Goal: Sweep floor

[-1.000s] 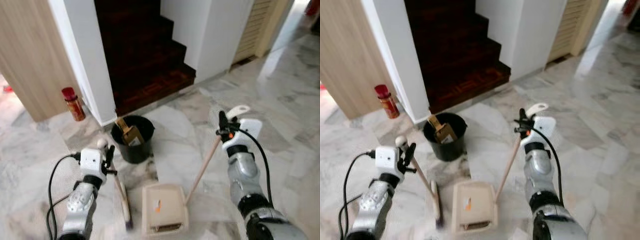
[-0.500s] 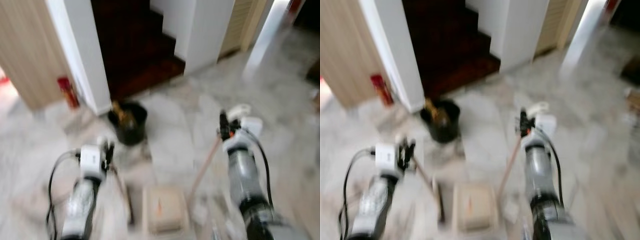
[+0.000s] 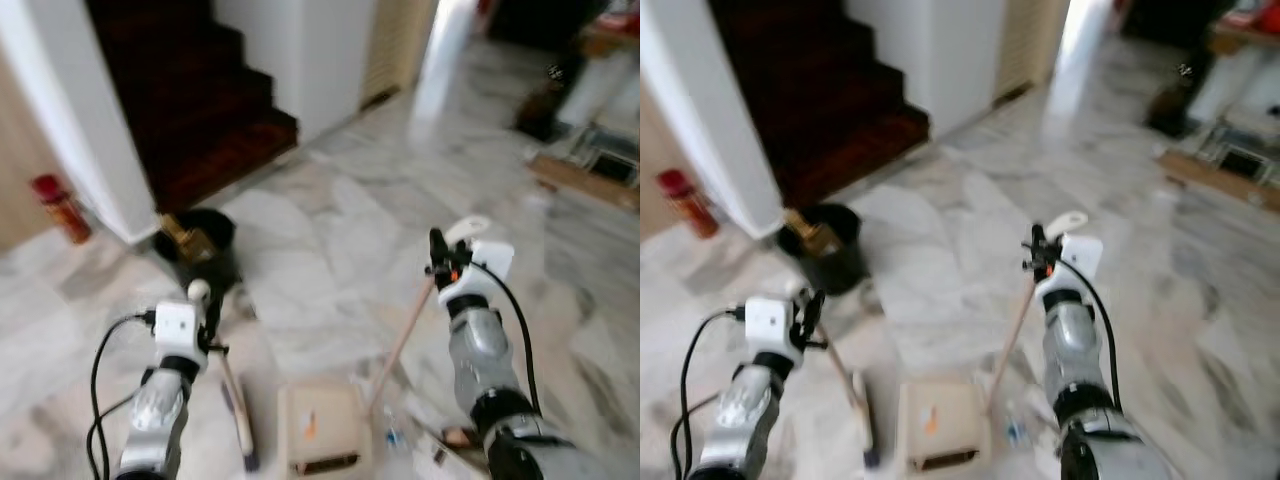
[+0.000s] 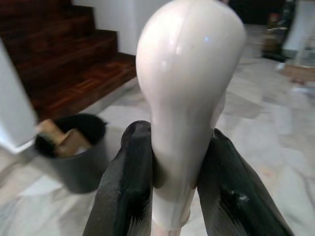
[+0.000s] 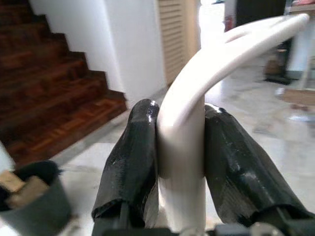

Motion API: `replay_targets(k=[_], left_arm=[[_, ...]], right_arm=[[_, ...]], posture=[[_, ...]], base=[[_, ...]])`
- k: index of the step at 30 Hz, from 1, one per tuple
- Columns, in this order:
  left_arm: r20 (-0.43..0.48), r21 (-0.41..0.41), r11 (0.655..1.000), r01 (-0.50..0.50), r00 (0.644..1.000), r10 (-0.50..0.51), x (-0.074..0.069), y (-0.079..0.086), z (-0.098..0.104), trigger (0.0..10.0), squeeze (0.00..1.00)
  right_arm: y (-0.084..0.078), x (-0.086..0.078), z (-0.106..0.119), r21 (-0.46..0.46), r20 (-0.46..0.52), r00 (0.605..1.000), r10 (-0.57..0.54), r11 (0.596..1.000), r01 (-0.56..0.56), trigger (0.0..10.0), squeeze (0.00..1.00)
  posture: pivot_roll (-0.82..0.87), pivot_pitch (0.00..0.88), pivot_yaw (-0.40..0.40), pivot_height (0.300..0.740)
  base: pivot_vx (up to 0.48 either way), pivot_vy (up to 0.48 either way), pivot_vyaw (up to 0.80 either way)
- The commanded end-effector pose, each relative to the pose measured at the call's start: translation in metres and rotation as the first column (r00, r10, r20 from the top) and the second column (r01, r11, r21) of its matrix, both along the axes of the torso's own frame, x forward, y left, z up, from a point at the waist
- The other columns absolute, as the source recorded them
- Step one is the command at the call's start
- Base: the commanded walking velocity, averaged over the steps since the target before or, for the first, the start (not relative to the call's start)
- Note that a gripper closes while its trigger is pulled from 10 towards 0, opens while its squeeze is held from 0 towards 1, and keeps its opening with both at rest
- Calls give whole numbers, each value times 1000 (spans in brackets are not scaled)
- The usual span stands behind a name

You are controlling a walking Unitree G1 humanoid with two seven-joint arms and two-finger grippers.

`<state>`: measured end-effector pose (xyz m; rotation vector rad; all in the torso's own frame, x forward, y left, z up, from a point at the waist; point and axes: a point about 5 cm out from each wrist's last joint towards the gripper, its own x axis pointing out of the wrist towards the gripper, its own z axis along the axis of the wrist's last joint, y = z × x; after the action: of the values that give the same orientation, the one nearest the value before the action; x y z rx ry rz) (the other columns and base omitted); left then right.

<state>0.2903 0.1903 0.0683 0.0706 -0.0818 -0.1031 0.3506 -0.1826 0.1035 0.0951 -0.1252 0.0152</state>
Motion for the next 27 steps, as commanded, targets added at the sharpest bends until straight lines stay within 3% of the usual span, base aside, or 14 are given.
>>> replay_targets(k=[1, 19, 27], left_arm=[[8, 4, 1000, -2, 1000, 2, 1, 2, 3, 10000, 0], [1, -15, 1000, 1, 1000, -1, 3, 2, 3, 10000, 0], [-1, -10, 1000, 1, 1000, -1, 3, 2, 3, 10000, 0]], right_arm=[[5, 4, 9, 12, 34, 999, 8, 1000, -8, 10000, 0], [9, 4, 7, 7, 27, 1000, 9, 1000, -9, 10000, 0], [9, 5, 9, 8, 31, 1000, 2, 1000, -2, 10000, 0]], posture=[[64, 61, -38, 740], [65, 30, -33, 740], [62, 47, -32, 740]], base=[[0, 0, -800], [0, 0, -800], [0, 253, -800]])
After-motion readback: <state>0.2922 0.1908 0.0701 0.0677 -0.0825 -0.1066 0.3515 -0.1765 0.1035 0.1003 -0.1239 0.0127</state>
